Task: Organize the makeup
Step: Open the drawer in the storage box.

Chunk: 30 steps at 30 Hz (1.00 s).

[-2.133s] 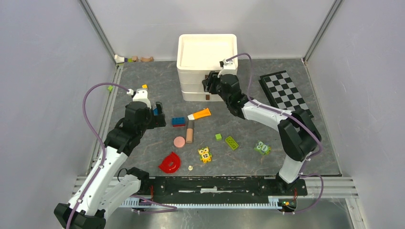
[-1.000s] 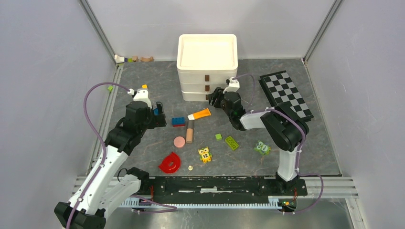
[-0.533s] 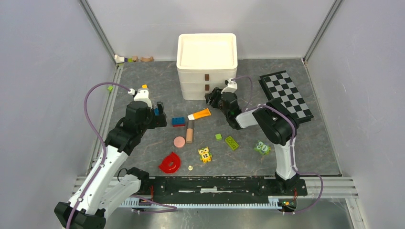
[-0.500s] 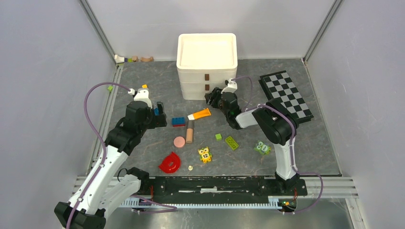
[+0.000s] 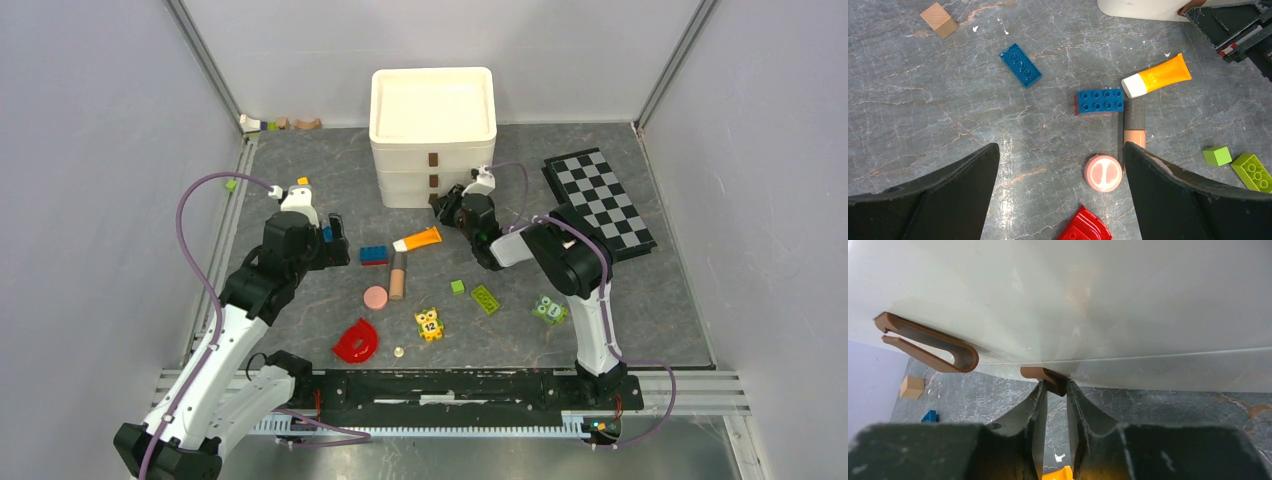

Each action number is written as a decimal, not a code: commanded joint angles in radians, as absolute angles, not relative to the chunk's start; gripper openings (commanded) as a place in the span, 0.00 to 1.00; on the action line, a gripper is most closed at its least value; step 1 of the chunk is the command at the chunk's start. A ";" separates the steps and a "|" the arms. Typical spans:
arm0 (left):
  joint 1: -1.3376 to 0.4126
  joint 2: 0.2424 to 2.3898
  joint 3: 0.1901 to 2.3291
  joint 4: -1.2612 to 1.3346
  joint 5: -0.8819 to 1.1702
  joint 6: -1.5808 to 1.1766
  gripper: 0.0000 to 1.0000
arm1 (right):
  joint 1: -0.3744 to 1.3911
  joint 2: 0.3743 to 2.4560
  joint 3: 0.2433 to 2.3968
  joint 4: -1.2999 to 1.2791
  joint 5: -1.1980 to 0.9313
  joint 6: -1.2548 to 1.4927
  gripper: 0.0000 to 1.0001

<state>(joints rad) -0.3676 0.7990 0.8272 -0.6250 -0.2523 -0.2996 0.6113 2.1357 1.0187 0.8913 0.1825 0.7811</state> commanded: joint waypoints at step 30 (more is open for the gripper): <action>-0.360 0.810 0.827 -0.581 -0.228 -0.265 1.00 | 0.649 1.920 0.763 1.017 0.113 0.739 0.00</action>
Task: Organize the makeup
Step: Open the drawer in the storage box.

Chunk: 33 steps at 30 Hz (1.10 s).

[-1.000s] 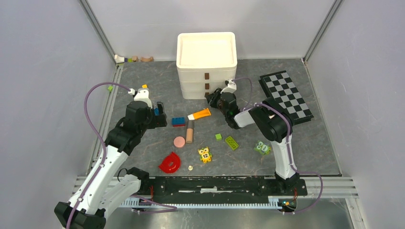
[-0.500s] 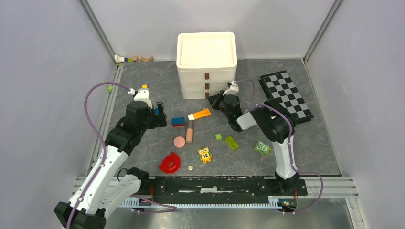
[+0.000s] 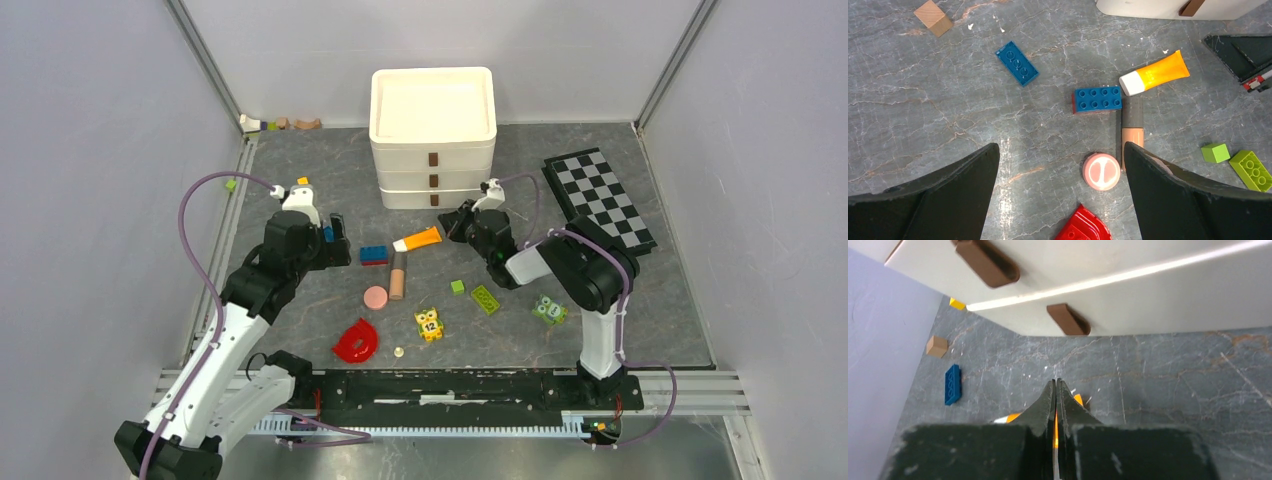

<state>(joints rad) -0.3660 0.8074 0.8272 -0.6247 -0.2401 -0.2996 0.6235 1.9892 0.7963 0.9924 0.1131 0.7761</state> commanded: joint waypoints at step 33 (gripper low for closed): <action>-0.359 0.813 0.827 -0.580 -0.230 -0.263 1.00 | 0.587 2.118 1.024 0.879 0.089 0.751 0.59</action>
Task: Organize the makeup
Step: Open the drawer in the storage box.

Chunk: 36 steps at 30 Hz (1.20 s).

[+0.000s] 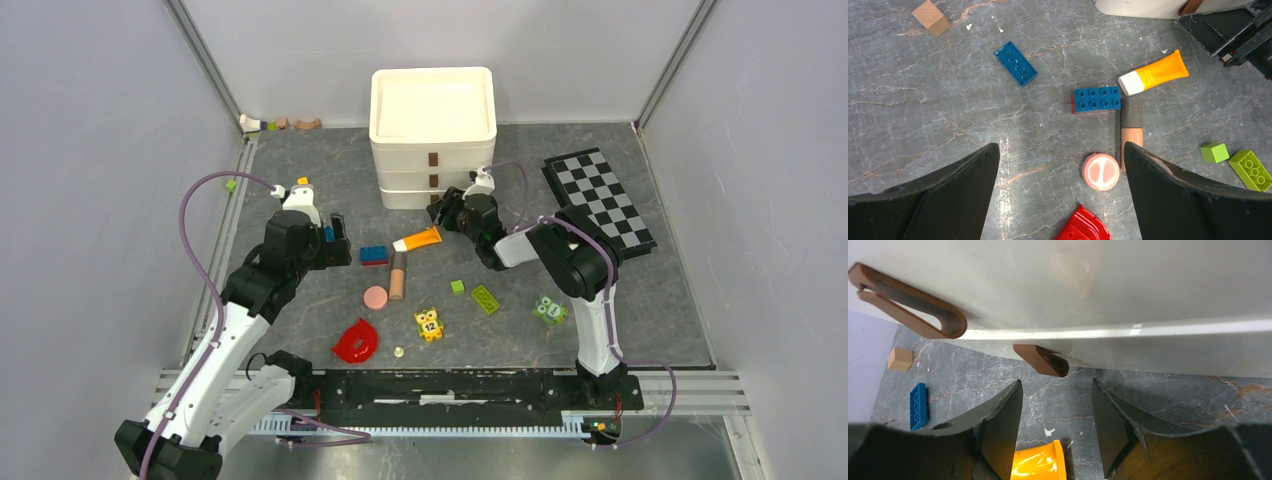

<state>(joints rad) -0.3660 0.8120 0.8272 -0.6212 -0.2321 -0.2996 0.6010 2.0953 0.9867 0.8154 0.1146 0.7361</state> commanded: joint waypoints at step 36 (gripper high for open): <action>-0.353 0.813 0.827 -0.578 -0.222 -0.264 1.00 | 0.575 2.076 0.923 1.041 0.009 0.782 0.00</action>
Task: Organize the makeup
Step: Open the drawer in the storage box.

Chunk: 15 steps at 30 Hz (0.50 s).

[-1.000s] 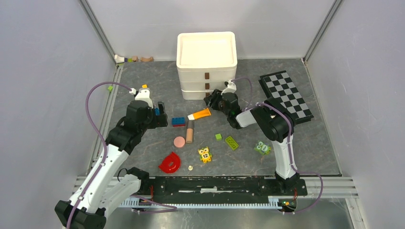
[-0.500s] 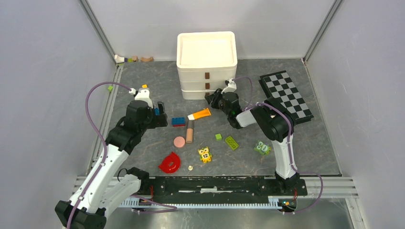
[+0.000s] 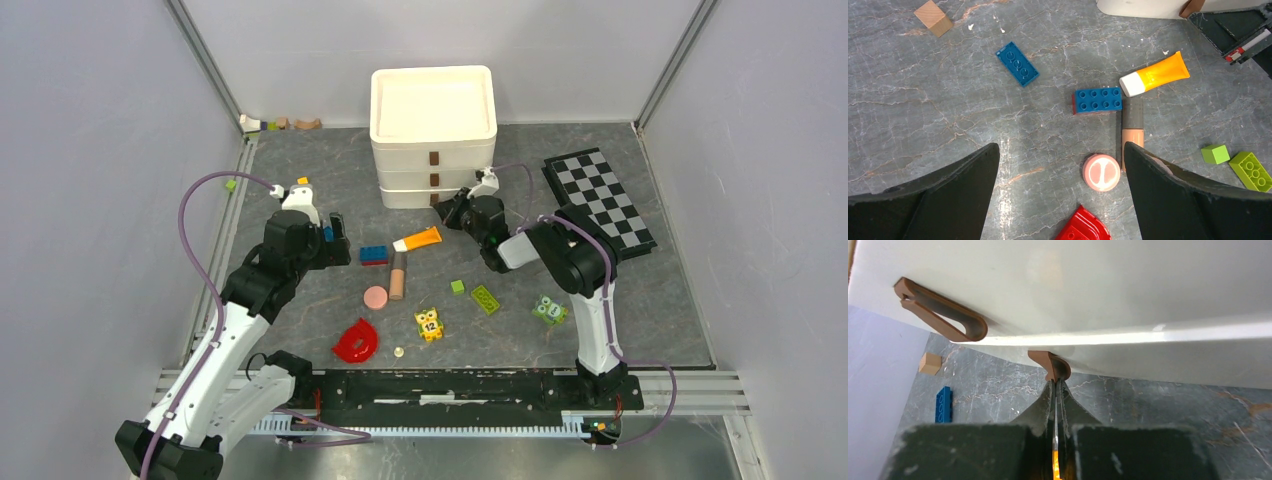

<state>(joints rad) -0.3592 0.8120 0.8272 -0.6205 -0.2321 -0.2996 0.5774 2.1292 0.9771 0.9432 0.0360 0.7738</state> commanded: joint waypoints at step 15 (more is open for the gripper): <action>-0.351 0.815 0.827 -0.578 -0.214 -0.263 1.00 | 0.644 1.891 0.721 1.019 0.003 0.667 0.00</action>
<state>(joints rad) -0.3592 0.8146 0.8272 -0.6182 -0.2260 -0.2996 0.6182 1.9633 0.7654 0.9997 0.0170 0.7166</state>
